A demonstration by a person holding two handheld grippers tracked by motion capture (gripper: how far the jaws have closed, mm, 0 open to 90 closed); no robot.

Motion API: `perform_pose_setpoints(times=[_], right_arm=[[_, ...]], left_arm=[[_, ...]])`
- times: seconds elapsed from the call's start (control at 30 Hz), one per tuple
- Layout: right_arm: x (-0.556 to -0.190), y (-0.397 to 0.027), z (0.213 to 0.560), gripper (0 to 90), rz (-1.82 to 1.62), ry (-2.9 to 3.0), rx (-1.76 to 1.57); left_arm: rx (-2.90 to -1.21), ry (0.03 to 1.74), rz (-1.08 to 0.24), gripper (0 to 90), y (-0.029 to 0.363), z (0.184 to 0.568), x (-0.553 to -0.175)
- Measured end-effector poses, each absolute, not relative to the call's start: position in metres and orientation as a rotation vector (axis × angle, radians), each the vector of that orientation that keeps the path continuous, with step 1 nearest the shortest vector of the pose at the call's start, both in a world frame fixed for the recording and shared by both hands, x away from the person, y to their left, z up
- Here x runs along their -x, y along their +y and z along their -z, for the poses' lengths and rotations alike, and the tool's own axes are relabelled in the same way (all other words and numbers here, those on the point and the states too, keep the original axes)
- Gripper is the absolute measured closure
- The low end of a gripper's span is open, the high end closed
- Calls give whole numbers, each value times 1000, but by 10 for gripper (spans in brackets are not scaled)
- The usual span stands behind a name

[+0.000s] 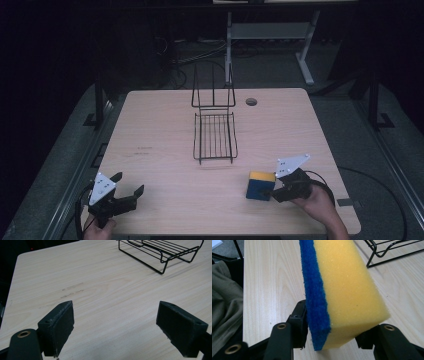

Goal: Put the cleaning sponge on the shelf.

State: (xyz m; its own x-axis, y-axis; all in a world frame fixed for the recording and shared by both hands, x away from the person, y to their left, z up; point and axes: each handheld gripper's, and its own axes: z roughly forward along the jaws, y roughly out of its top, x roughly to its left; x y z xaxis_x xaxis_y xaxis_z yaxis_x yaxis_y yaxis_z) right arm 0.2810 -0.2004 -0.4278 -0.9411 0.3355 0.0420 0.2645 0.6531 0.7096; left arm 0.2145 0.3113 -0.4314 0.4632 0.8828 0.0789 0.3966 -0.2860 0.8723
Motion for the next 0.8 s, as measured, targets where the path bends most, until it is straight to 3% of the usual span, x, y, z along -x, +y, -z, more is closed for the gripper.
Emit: perform_pose_setpoints(times=[0.8], right_arm=[[-289, -186, 409, 556, -1161, 2787, -436]], left_arm=[[-1871, 1077, -735, 141, 312, 431, -214]])
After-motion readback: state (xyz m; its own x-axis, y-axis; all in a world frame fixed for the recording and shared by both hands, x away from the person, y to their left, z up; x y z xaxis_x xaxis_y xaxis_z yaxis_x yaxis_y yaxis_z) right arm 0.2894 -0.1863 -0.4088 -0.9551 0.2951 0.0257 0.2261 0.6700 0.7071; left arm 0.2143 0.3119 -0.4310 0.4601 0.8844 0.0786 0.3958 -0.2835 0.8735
